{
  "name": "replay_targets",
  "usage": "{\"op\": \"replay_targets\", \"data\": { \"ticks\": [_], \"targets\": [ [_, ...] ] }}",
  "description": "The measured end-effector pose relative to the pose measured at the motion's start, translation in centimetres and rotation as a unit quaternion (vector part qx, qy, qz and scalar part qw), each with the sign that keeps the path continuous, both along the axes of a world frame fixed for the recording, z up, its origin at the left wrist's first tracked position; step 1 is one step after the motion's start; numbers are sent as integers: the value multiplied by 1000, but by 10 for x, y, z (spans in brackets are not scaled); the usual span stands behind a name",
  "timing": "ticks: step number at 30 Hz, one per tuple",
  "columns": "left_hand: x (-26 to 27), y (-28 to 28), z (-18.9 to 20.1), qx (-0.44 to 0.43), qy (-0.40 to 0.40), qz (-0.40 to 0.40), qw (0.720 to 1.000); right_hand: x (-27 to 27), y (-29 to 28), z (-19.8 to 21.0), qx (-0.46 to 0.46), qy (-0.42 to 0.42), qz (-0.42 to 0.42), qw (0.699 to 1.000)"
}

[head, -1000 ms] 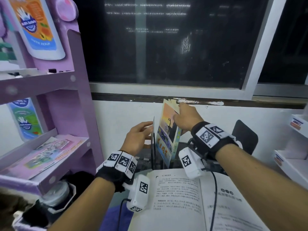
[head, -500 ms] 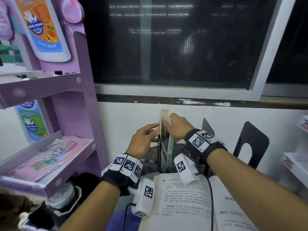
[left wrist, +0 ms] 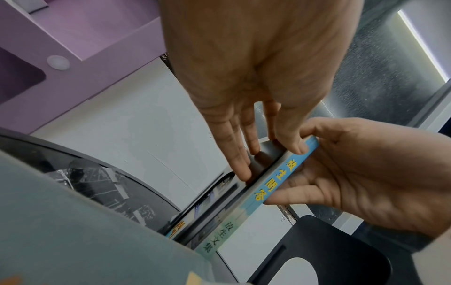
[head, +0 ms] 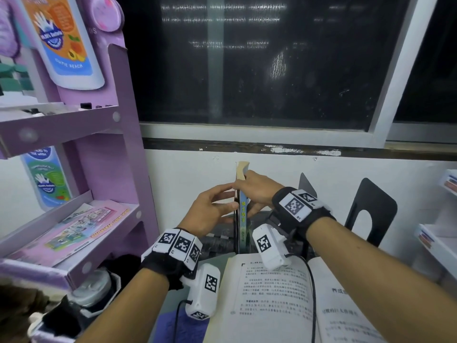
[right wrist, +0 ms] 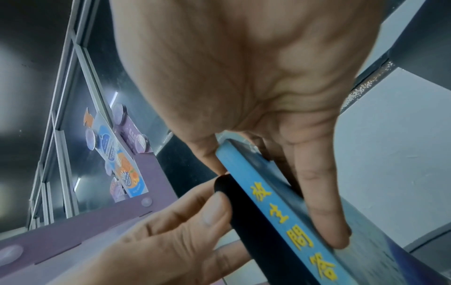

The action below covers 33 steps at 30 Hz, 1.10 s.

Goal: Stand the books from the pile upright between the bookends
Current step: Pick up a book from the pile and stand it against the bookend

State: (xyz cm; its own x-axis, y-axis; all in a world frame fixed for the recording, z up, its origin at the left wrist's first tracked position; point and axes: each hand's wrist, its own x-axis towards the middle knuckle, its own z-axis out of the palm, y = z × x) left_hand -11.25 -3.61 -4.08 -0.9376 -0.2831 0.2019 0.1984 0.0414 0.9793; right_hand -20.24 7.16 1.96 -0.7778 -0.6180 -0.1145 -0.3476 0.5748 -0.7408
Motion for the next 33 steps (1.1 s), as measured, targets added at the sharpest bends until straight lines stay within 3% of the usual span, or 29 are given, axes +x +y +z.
{"op": "replay_targets", "data": {
  "ticks": [16, 27, 33],
  "targets": [
    [0, -3, -1, 2, 10, 19, 1000, 8, 3, 1, -54, -101, 30, 993],
    [3, -5, -3, 27, 18, 16, 999, 6, -1, -10, -90, -73, 24, 993],
    [3, -6, -3, 31, 16, 16, 999, 7, 2, -12, -116, -98, 14, 988]
  ]
}}
